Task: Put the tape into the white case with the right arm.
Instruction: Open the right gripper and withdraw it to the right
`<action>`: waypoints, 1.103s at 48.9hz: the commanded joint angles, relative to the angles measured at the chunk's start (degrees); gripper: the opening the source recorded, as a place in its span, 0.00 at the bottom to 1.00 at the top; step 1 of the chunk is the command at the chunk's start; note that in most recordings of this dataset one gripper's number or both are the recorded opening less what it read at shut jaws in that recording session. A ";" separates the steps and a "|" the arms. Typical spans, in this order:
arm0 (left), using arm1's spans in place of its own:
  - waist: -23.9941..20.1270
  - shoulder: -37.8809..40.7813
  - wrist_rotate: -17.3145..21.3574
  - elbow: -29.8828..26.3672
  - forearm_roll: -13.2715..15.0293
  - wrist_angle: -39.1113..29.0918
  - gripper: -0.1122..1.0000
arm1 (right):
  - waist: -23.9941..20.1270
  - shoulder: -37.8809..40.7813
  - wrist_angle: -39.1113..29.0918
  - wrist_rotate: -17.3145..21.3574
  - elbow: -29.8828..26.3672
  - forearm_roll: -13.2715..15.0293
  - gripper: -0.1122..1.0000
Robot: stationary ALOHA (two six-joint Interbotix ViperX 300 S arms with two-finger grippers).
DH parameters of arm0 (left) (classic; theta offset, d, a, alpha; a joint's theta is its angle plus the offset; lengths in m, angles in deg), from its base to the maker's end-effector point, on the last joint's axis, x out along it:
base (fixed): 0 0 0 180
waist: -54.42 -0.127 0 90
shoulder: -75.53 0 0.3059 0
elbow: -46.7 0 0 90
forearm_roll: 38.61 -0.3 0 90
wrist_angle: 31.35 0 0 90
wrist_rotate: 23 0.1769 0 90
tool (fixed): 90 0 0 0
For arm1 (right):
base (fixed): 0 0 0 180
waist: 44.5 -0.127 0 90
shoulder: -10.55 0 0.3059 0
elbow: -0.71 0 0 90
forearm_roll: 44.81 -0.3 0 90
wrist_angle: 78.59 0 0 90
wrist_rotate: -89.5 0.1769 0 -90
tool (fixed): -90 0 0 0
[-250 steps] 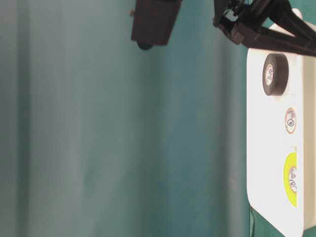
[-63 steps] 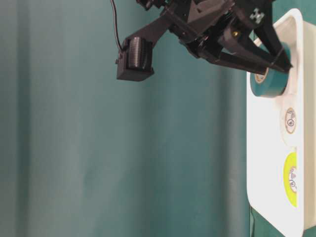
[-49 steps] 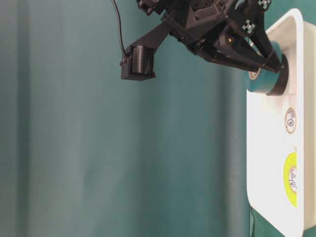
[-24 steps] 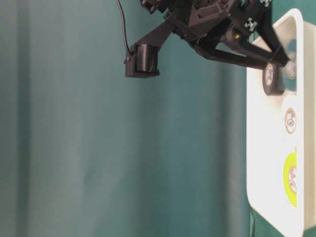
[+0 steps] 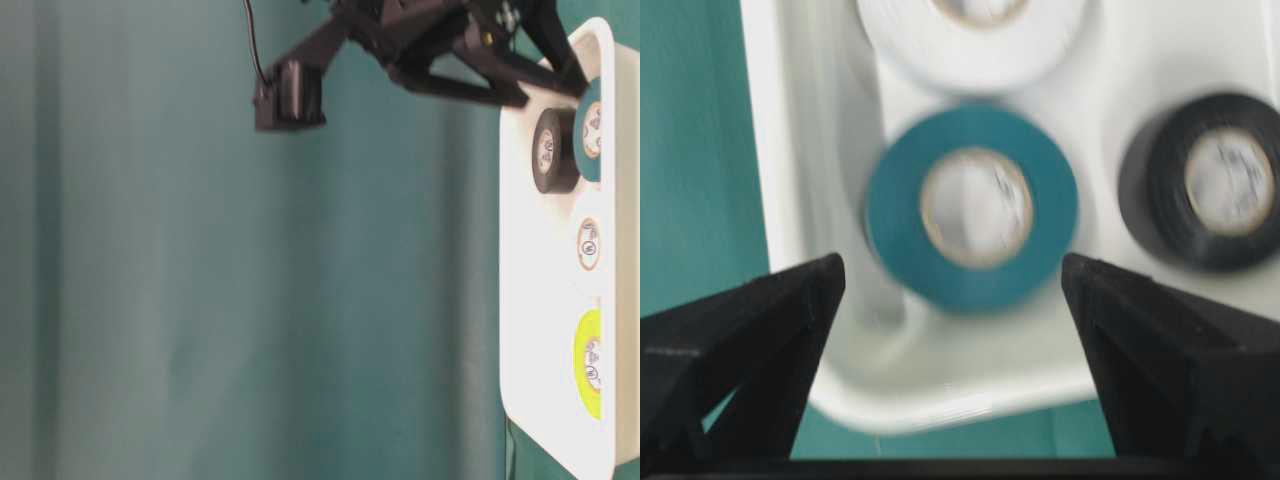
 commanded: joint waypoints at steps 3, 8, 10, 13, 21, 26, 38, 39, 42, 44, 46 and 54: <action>-0.09 0.44 0.09 -0.70 0.09 0.18 0.10 | 0.09 -6.06 -0.70 0.00 3.43 0.18 0.69; -0.09 0.44 0.09 -0.70 0.09 0.18 0.10 | 0.09 -10.46 -0.53 0.00 7.47 0.09 0.69; -0.09 0.44 0.09 -0.70 0.00 0.18 0.10 | 0.09 -12.39 -0.44 0.00 9.14 0.18 0.69; -0.09 0.44 0.09 -0.70 0.09 0.18 0.10 | 0.09 -15.47 -0.26 0.09 11.69 0.09 0.69; -0.18 0.44 0.09 -0.70 0.09 0.18 0.10 | 0.09 -25.49 0.62 0.35 19.25 0.09 0.69; -0.18 0.44 0.09 -0.70 0.09 0.18 0.10 | 0.09 -32.26 0.97 0.62 23.47 -0.18 0.69; -0.26 0.44 0.09 -0.70 0.09 0.26 0.10 | 0.09 -47.99 5.89 3.96 31.03 -0.26 0.69; -0.26 0.44 0.09 -0.70 0.09 0.18 0.10 | 0.09 -49.57 6.42 4.04 31.64 -0.26 0.69; -0.35 0.44 0.09 -0.70 0.09 0.26 0.10 | 0.09 -52.21 7.03 4.22 32.78 -0.26 0.69; -0.26 0.44 0.09 -0.70 0.00 0.26 0.10 | 0.09 -53.79 7.21 4.31 33.22 -0.26 0.69; -0.26 0.44 0.09 -0.79 0.00 0.26 0.10 | 0.09 -54.67 7.38 4.39 33.49 -0.26 0.69; -0.35 0.44 0.09 -0.79 0.09 0.26 0.10 | 0.09 -54.32 7.91 4.57 33.75 -0.35 0.67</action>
